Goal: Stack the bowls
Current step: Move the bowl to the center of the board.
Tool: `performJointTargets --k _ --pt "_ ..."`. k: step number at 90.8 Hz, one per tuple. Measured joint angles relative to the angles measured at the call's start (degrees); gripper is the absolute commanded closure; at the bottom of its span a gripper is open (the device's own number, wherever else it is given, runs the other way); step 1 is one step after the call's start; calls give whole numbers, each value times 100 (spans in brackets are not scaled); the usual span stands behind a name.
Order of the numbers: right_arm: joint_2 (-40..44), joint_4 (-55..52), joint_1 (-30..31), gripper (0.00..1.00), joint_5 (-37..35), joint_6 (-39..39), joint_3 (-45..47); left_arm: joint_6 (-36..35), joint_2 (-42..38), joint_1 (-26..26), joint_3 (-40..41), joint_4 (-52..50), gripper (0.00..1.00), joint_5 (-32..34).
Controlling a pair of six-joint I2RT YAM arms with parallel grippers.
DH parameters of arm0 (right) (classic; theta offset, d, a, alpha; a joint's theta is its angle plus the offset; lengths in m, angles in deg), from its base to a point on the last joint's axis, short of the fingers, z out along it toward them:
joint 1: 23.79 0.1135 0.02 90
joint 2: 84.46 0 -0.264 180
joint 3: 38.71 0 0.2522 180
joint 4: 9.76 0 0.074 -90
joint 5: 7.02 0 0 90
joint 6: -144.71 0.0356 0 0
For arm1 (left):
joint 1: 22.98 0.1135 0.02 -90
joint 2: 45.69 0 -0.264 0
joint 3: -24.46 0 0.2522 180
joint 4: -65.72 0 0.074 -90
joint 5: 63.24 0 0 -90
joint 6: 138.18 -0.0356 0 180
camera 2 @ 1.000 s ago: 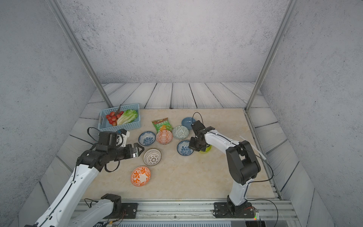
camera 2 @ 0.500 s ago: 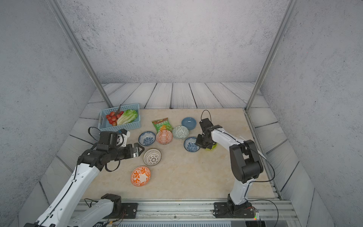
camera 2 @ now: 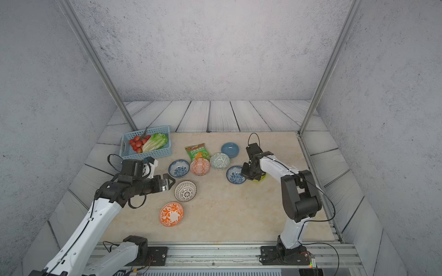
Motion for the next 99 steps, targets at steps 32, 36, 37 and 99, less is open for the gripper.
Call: performJointTargets --k 32,36,37,99 --pt "166 -92 -24 5 -15 -11 149 7 76 2 0 -42 4 166" --pt "275 -131 -24 5 -13 -33 162 22 142 9 -20 -83 4 223" --pt "310 -140 -24 5 -11 -20 162 22 168 9 -33 -107 4 243" --pt "3397 1333 1237 9 -866 404 2398 542 3797 1113 -2142 -474 35 448"
